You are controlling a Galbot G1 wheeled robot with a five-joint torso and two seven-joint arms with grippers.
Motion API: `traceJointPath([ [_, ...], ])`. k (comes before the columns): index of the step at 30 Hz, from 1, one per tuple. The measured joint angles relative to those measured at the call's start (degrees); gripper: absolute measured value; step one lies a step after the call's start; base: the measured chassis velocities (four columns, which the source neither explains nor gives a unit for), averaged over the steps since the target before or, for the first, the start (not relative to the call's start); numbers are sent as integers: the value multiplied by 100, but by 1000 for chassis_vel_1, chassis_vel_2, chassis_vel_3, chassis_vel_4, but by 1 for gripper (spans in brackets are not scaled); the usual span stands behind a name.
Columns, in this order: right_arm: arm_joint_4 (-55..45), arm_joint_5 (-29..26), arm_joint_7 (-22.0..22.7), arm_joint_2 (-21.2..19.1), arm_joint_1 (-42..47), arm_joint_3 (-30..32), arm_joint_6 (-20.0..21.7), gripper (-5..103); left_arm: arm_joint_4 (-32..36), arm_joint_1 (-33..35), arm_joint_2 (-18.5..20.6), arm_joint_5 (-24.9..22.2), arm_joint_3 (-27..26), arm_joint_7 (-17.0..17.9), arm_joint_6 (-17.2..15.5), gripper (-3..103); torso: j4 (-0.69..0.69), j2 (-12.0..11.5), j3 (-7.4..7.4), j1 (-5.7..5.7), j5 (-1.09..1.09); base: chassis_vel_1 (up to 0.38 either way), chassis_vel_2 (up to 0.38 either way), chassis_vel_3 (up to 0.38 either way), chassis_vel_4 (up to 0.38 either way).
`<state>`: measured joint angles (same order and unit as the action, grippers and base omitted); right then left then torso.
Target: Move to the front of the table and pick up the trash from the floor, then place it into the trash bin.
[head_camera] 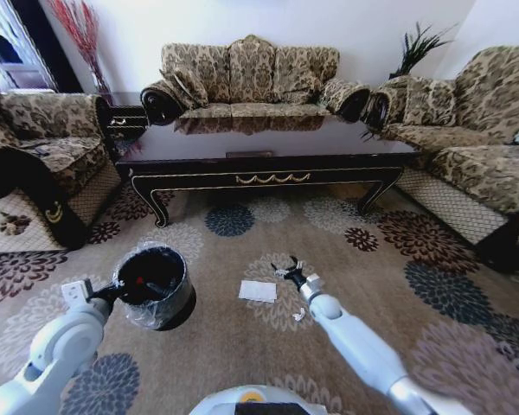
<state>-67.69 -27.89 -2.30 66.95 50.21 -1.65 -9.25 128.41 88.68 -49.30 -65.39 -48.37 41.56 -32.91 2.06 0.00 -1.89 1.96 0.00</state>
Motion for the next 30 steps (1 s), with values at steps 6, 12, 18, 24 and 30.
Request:
traceJointPath([
  [6,-215,-69,-246,-10,415,-93,-54,100,-425,-551,212,-202,-264,-147,229,4,0,0,0,0,0,0,0,0,0],
  [12,-254,-25,-357,-168,580,-174,-202,100,-687,-1030,289,-330,-209,-172,232,4,2,0,0,0,-1,0,0,0,0],
  [18,-175,-305,-93,-170,447,-373,-161,100,-791,-1487,425,-471,-103,-153,207,4,2,0,0,0,0,0,0,0,0],
  [24,26,-182,585,-49,154,-795,189,100,-634,-1478,357,-483,-56,-139,163,4,1,0,-1,0,0,0,0,0,0],
  [30,392,-83,1095,137,-418,-1467,694,100,-492,-1347,278,-463,-41,-143,119,4,1,0,0,-1,0,0,0,0,0],
])
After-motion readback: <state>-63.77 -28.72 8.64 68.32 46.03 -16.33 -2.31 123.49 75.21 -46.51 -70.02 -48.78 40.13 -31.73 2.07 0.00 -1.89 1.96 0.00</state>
